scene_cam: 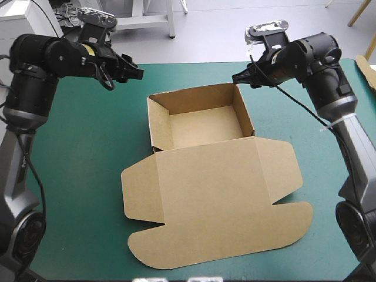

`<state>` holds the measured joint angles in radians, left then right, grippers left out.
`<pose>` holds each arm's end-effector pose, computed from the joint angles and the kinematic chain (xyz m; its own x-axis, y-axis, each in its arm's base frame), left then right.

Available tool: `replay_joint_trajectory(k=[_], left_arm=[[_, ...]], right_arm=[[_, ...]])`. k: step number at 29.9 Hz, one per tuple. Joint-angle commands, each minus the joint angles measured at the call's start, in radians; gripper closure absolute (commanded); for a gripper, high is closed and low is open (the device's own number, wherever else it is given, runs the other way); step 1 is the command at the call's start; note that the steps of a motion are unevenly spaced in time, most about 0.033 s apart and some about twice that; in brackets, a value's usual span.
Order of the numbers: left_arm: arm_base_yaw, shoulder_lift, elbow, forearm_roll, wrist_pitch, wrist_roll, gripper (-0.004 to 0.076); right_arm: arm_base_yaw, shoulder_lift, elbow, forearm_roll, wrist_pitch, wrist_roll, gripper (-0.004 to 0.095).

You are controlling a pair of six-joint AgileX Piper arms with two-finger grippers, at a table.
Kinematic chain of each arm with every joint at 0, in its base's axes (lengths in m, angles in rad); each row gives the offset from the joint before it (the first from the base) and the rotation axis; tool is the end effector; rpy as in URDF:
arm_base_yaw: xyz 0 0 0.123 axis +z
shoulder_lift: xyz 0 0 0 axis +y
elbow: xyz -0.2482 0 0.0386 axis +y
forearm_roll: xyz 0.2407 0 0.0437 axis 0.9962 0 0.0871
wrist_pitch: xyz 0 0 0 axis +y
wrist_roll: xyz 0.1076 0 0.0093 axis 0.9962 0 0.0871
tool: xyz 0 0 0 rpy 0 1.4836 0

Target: Fold the box

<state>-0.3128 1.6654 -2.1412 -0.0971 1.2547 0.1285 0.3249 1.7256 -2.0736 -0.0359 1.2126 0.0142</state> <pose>0.3192 -0.1137 0.4470 -0.5663 0.2858 -0.7731 0.4316 0.9019 0.0172 0.3467 0.1130 0.4097 -0.6651 -0.2223 -0.7129 -0.2953 0.9552 -0.0224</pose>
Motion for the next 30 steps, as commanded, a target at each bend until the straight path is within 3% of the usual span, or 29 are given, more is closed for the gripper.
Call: replay_joint_trajectory(k=[1,8,14,17,20,26,30], left_arm=[[0.001,-0.099,-0.031,-0.001,0.02,0.002,0.0321],[0.001,-0.201,0.059,-0.001,0.02,0.033,0.0321],[0.001,-0.335,0.359,0.005,0.014,0.094,0.0321],[0.001,-0.41,0.54,0.005,-0.045,0.094,0.0339],[0.001,-0.502,0.733,0.005,-0.152,0.094,0.0434],[0.001,-0.699,1.111,0.005,-0.376,0.094,0.0704],[0.001,-0.848,1.319,0.003,-0.49,0.094,0.073]], right_arm=[[-0.004,-0.085,-0.033,-0.004,-0.043,-0.002,0.0464],[-0.004,-0.085,-0.021,-0.004,-0.043,0.001,0.0464],[-0.004,-0.043,-0.003,-0.004,-0.043,0.001,0.0464],[-0.004,-0.009,-0.001,-0.004,-0.043,0.001,0.0465],[-0.004,0.033,-0.001,-0.004,-0.043,0.001,0.0465],[-0.004,0.136,-0.001,-0.009,-0.043,0.001,0.0466],[-0.004,0.204,-0.001,-0.009,-0.043,-0.001,0.0466]])
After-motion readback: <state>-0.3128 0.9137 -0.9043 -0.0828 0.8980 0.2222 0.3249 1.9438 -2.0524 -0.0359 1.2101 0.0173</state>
